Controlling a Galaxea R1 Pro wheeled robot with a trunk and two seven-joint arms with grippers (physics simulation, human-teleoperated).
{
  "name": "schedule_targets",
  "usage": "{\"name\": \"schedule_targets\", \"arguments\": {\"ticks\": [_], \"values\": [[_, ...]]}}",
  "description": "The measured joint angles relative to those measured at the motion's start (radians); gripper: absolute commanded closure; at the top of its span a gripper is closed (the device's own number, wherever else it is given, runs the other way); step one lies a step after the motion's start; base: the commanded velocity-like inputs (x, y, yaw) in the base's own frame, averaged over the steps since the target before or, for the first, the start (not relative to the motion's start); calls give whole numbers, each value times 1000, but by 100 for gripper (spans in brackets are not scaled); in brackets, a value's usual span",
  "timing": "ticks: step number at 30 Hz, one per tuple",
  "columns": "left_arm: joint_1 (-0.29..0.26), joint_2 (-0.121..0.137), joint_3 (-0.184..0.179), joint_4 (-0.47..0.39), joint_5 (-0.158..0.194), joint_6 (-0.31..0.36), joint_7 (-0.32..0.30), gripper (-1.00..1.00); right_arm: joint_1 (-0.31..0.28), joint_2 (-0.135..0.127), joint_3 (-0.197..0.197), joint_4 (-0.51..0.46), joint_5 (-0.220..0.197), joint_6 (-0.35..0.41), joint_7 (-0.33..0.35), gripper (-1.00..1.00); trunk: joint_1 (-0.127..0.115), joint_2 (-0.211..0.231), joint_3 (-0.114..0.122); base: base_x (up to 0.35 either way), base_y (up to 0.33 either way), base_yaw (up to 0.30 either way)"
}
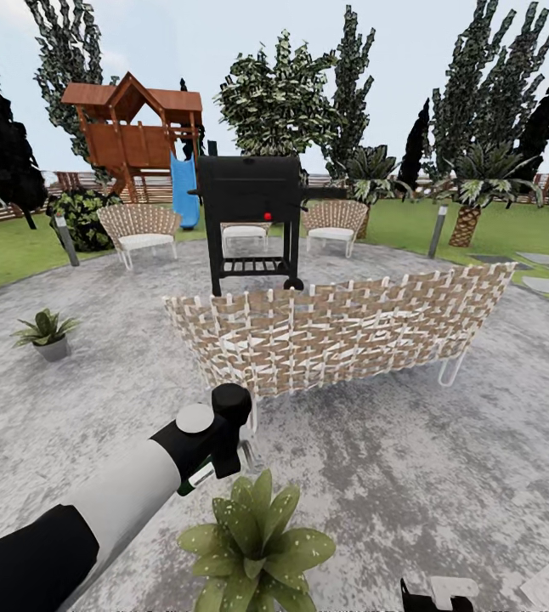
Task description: Pick up the pesticide atomizer in the garden and spray insectifuge to fully cover both potted plants in the garden.
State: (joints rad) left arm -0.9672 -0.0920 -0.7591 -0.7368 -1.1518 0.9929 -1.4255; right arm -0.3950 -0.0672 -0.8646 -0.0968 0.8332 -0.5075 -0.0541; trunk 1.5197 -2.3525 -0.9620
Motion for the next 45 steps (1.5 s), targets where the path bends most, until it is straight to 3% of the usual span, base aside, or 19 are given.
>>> {"name": "schedule_targets", "arguments": {"ticks": [17, 26, 33, 45], "values": [[0, -2, 0, 0, 6, 1, -4, 100, 0, 0, 0, 0, 0, 0, 0, -100, 0, 0, -25, 0, 0, 0], [0, -3, 2, 0, 2, 1, -1, 100, 0, 0, 0, 0, 0, 0, 1, -100, 0, 0, -25, -25, 11, -196], [0, -3, 4, 1, 0, 1, -2, 100, 0, 0, 0, 1, 0, 0, 1, -100, 0, 0, -25, -116, 241, -16], [-1, -3, 1, 0, 0, 1, -1, 100, 0, 0, 0, 1, 0, 0, 1, -100, 0, 0, -25, 196, 186, -202]]}}
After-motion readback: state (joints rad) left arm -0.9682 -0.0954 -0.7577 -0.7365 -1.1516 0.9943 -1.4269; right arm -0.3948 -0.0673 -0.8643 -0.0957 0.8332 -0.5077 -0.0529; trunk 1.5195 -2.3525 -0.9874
